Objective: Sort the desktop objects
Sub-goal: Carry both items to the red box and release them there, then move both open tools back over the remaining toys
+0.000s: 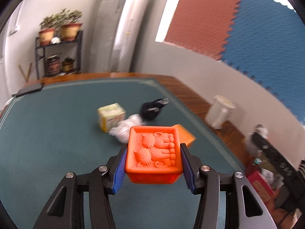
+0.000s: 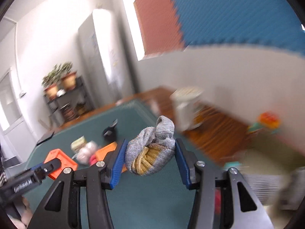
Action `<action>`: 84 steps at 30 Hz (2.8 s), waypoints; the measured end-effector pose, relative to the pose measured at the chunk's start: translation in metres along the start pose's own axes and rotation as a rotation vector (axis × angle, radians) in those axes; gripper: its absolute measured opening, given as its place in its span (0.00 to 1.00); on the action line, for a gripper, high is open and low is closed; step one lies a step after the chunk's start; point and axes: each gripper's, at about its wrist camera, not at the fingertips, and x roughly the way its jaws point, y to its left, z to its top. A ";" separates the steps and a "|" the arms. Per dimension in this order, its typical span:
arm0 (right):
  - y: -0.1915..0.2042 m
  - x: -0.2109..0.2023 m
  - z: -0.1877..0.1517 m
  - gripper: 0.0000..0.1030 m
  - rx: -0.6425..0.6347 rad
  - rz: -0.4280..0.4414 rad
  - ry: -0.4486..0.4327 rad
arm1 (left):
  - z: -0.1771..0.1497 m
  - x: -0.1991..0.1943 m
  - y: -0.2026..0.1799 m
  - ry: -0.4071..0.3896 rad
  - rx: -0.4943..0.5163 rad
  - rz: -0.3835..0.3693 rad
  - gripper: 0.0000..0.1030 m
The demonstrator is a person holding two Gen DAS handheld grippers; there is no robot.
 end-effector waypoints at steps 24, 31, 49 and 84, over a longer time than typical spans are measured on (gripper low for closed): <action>-0.169 -0.142 -0.048 0.54 0.154 -0.285 0.024 | -0.035 -0.012 -0.247 0.092 0.282 -0.396 0.52; -0.182 -0.143 -0.054 0.54 0.175 -0.282 0.033 | -0.051 0.018 -0.282 0.159 0.321 -0.407 0.52; -0.158 -0.161 -0.050 0.78 0.239 -0.233 -0.032 | -0.019 -0.020 -0.210 0.098 0.217 -0.330 0.76; 0.113 -0.160 -0.030 0.81 -0.025 0.010 0.027 | 0.016 -0.108 0.116 -0.001 -0.196 -0.010 0.86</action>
